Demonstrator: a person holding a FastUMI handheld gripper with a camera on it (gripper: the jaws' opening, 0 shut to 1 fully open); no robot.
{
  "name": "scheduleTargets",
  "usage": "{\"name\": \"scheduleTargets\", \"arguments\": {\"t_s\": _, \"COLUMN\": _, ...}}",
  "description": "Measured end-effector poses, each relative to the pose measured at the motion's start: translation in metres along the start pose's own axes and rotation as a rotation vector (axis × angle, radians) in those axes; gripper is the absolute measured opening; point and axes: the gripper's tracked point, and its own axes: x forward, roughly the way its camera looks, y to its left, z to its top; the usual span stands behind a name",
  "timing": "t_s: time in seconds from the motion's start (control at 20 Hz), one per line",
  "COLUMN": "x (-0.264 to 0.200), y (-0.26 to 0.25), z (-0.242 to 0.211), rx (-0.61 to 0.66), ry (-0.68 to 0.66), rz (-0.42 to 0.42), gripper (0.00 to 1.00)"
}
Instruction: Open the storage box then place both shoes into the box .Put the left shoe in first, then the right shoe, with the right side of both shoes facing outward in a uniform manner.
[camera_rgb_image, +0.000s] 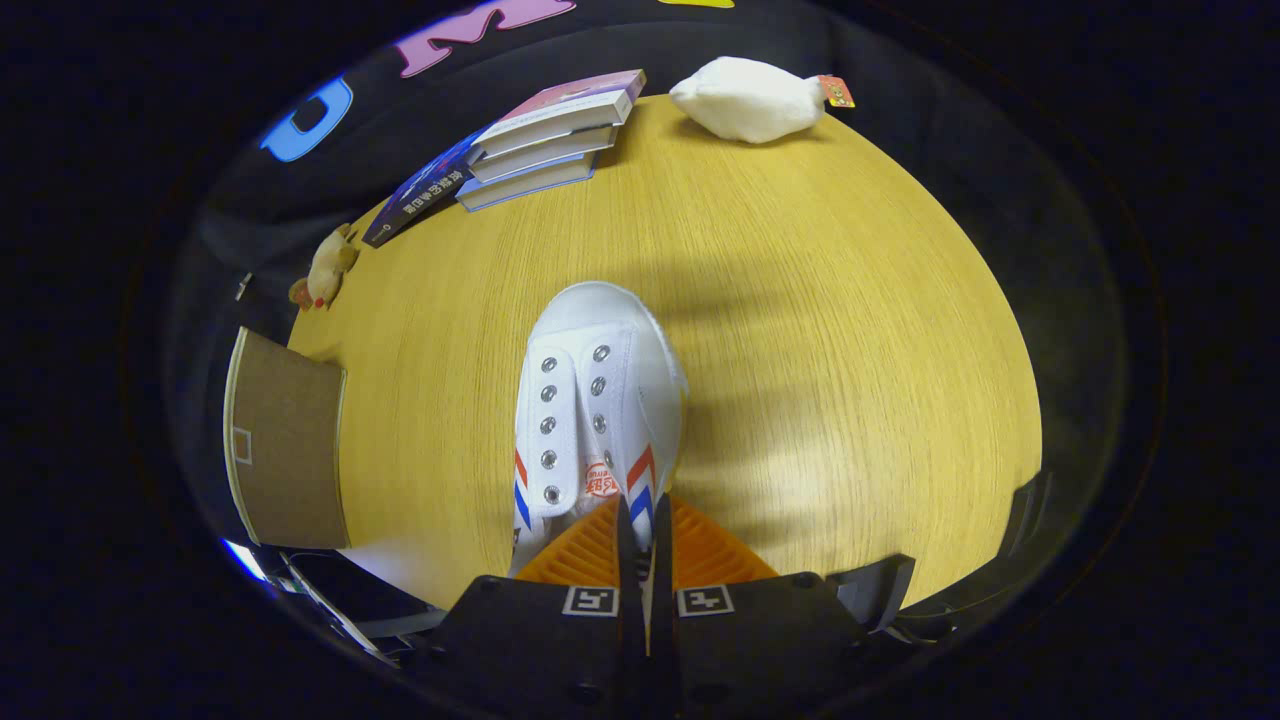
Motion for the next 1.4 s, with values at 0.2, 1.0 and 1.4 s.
{"name": "scheduleTargets", "arguments": {"t_s": 0.2, "x": -0.037, "y": 0.019, "z": 0.003, "rx": 0.058, "ry": -0.049, "rz": -0.017, "gripper": 0.07}}
{"name": "scheduleTargets", "arguments": {"t_s": 1.0, "x": -0.135, "y": 0.234, "z": 0.029, "rx": 0.077, "ry": -0.208, "rz": 0.101, "gripper": 0.06}}
{"name": "scheduleTargets", "arguments": {"t_s": 1.4, "x": -0.135, "y": 0.369, "z": 0.028, "rx": -0.019, "ry": -0.161, "rz": 0.267, "gripper": 0.06}}
